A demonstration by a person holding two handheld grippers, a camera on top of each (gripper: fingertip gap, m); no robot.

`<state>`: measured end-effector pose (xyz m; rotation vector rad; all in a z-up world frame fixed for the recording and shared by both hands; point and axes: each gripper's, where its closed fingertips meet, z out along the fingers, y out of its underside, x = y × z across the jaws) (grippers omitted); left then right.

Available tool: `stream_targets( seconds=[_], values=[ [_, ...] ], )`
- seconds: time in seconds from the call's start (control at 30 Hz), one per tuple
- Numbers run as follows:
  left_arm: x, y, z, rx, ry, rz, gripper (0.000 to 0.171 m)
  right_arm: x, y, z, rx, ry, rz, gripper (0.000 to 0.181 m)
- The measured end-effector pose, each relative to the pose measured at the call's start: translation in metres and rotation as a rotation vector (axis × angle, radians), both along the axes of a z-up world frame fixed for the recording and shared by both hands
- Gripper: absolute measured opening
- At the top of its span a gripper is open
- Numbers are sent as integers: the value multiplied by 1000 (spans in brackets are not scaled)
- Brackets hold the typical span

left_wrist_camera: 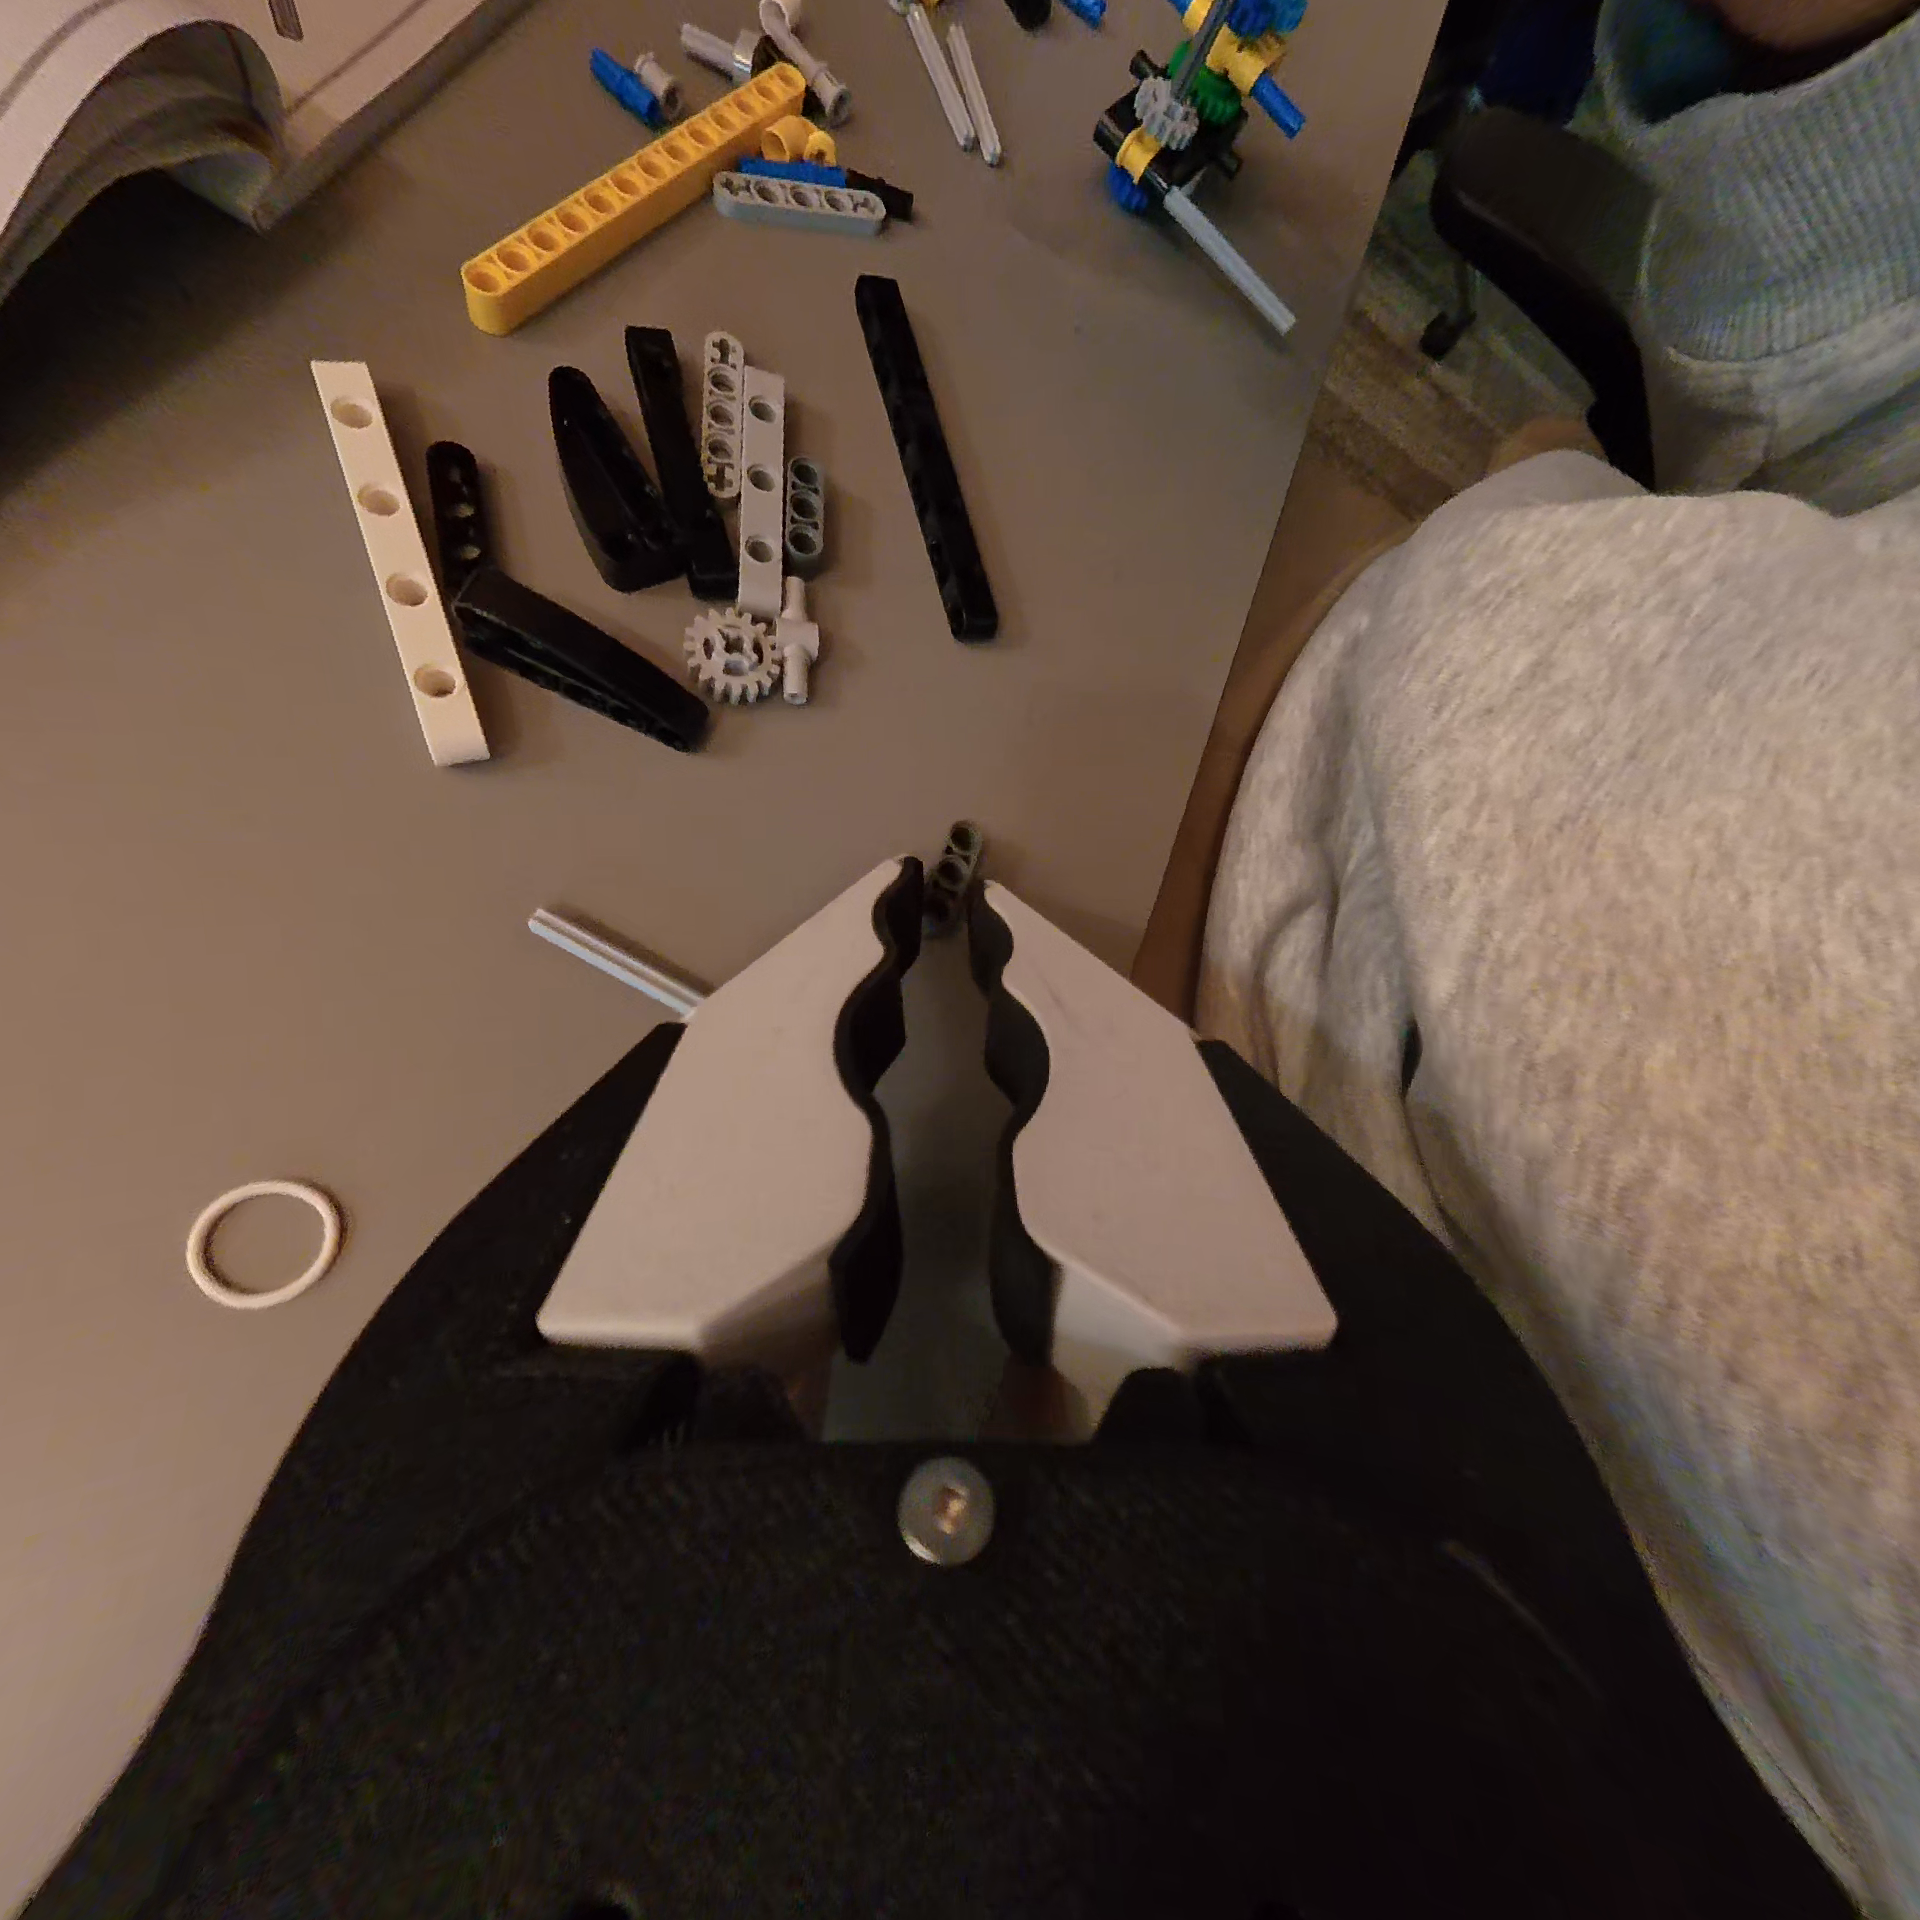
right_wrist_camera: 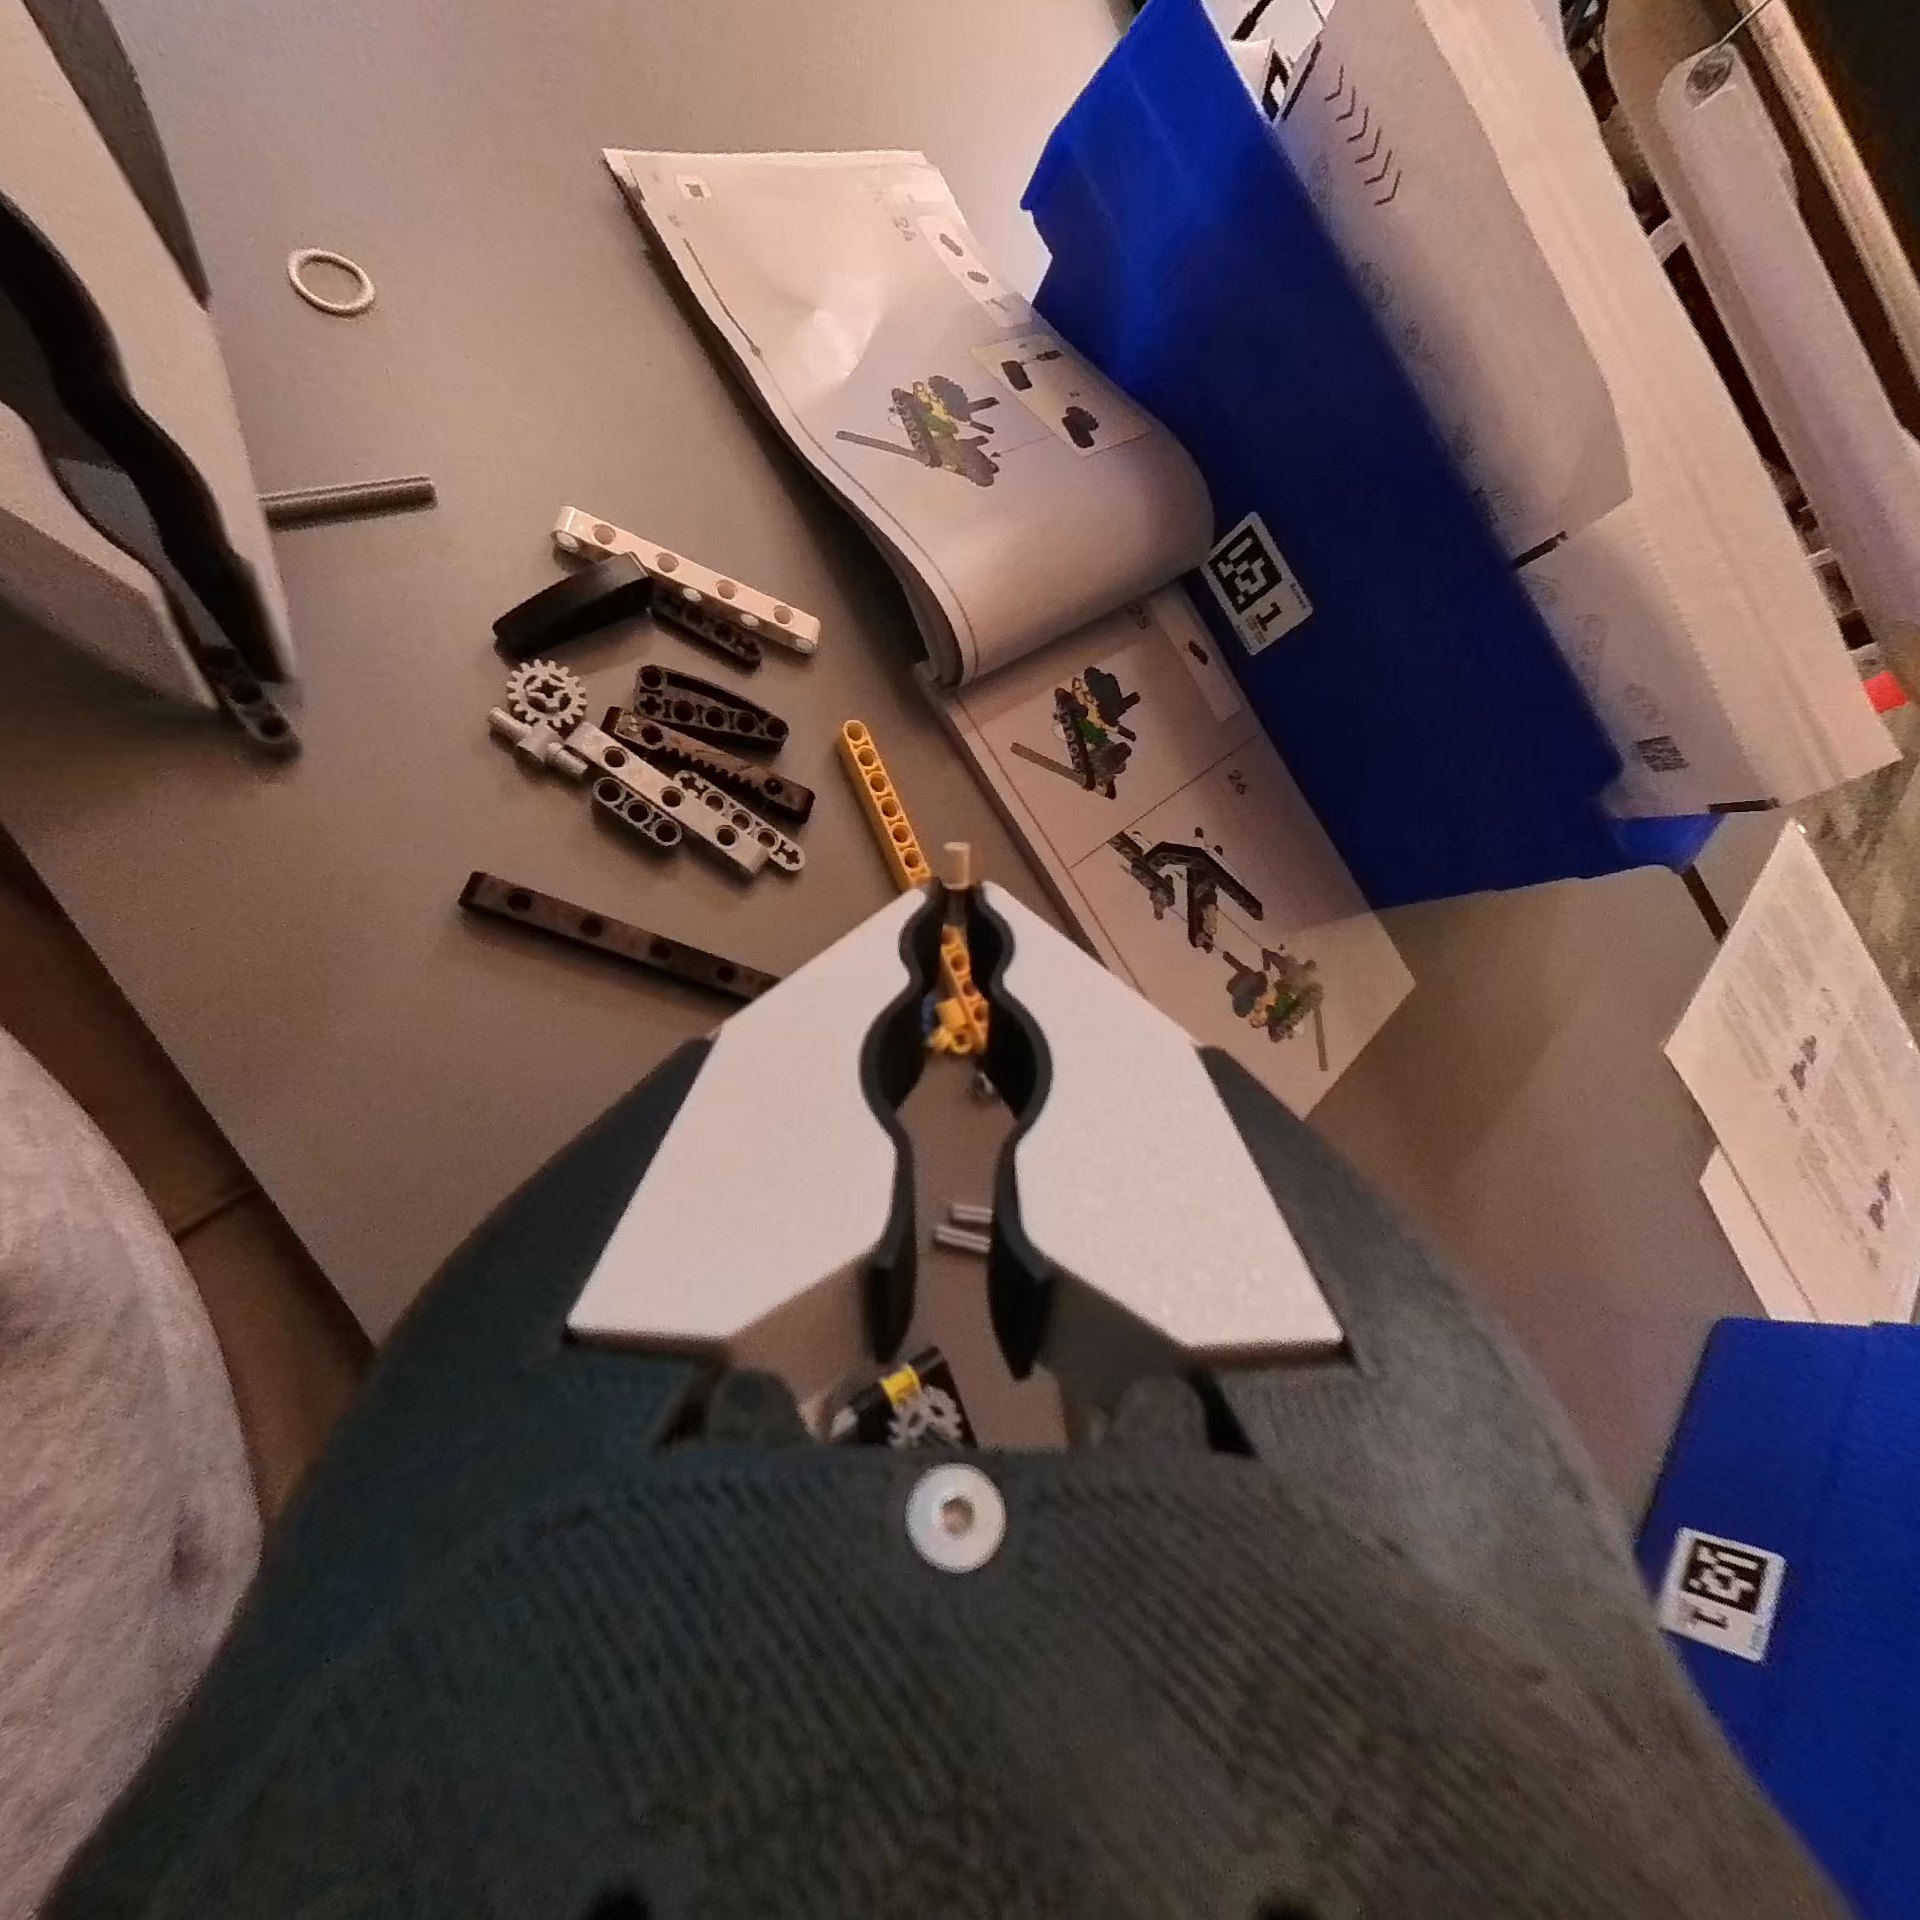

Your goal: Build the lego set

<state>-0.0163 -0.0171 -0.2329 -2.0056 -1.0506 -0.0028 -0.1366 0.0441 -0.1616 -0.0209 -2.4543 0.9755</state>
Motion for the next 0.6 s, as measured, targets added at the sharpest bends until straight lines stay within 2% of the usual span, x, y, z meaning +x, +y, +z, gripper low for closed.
stream_targets(
  seconds=[0.1,0.17,0.3,0.37,0.4,0.5,0.6],
  values=[
    [-6,2,4,24,24,20,8,6,-5,1,-35,-44,21,2],
    [-17,3,21,112,77,77,12,15,-13,2,-79,-98,54,3],
    [-41,1,76,527,127,260,14,42,-32,7,-143,-145,187,3],
    [-42,0,93,730,99,277,17,56,-41,7,-155,-127,264,2],
    [-42,0,94,766,73,280,19,62,-45,7,-157,-114,291,2],
    [-40,5,86,735,36,267,26,74,-55,6,-158,-83,348,2],
    [-38,11,88,761,21,243,26,84,-61,6,-157,-56,393,3]
  ],
)
